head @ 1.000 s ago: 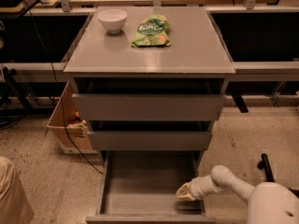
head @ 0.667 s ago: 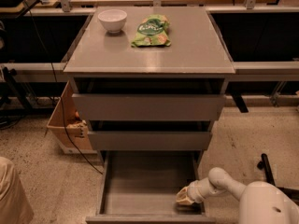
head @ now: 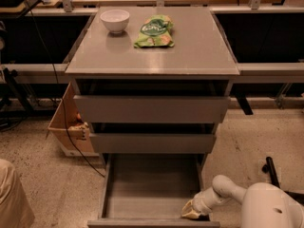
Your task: Open bottom drawer
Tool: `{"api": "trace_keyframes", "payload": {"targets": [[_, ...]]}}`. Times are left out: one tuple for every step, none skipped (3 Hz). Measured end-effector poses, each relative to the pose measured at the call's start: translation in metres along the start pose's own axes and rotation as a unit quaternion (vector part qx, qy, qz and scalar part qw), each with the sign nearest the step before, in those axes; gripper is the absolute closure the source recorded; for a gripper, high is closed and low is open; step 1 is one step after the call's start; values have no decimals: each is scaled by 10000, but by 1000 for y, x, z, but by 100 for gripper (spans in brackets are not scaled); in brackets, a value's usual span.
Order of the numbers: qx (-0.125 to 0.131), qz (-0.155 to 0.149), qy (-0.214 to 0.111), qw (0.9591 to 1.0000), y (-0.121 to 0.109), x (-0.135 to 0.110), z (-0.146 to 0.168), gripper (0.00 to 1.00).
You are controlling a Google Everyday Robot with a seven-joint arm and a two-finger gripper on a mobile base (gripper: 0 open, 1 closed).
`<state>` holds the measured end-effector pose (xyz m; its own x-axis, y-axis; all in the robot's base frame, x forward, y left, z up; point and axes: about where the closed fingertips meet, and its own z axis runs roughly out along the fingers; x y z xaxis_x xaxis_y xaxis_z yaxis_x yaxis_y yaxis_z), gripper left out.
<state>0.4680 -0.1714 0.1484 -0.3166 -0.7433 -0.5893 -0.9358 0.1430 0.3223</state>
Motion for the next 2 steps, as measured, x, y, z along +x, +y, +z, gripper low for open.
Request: {"api": "trace_keyframes", "payload": {"targets": [[-187, 64, 82, 9998, 16, 5, -3, 100], [-316, 118, 151, 9993, 27, 9, -8, 100]]}}
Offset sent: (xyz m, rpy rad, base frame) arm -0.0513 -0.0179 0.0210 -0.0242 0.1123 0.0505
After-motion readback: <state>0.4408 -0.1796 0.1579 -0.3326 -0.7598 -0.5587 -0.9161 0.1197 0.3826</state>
